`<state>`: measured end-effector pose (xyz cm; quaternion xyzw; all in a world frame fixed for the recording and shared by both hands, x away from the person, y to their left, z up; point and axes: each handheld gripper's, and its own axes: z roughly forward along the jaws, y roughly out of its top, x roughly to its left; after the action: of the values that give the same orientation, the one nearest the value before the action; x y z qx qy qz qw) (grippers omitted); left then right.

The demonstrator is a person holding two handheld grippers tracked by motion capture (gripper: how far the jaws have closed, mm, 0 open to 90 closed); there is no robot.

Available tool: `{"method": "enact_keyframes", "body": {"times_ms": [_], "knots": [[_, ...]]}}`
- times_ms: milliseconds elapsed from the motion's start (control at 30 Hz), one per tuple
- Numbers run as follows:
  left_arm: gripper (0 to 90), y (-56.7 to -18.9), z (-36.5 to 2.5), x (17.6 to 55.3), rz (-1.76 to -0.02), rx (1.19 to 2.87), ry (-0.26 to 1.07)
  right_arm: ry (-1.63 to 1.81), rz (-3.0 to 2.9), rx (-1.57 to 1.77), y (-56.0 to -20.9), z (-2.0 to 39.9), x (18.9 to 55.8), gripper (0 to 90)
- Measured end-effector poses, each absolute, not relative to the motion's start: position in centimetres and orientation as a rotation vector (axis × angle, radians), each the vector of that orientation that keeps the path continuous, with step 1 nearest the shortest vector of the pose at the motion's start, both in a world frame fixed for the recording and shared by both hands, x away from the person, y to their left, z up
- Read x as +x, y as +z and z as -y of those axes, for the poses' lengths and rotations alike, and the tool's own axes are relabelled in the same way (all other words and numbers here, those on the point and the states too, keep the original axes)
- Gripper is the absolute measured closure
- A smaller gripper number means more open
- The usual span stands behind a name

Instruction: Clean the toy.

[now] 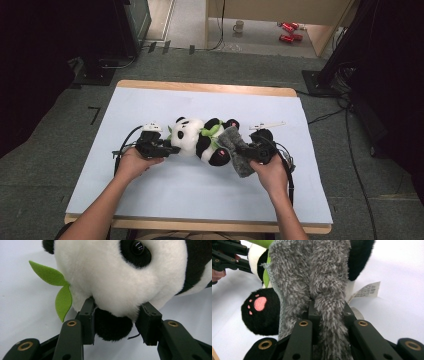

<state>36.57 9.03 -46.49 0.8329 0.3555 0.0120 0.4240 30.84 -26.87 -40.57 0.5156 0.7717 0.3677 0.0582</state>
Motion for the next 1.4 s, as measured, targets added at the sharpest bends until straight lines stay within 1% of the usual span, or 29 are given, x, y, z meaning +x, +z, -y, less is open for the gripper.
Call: {"method": "enact_keyframes", "body": {"times_ms": [300,433,800,967,1133,1400], "knots": [[55.3,-46.5,-9.1,36.6,-0.896,2.075,0.025,1.241,-2.262,1.495,-37.0,27.9,31.0,78.1],[55.4,-46.6,-9.0,36.4,-0.899,2.067,0.035,1.256,-2.253,1.492,-36.8,27.6,32.0,78.1],[55.4,-46.9,-9.0,36.0,-0.897,2.055,0.068,1.265,-2.291,1.485,-38.1,25.3,34.6,78.0],[55.6,-46.9,-9.0,36.0,-0.898,2.062,0.064,1.186,-2.324,1.471,-39.6,24.1,35.0,77.8],[56.7,-46.8,-8.9,36.1,-0.913,2.055,0.053,1.158,-2.302,1.46,-40.9,24.8,35.0,78.1],[56.7,-46.7,-9.0,36.2,-0.911,2.069,0.036,1.216,-2.335,1.507,-42.1,26.6,34.5,78.5]]}}
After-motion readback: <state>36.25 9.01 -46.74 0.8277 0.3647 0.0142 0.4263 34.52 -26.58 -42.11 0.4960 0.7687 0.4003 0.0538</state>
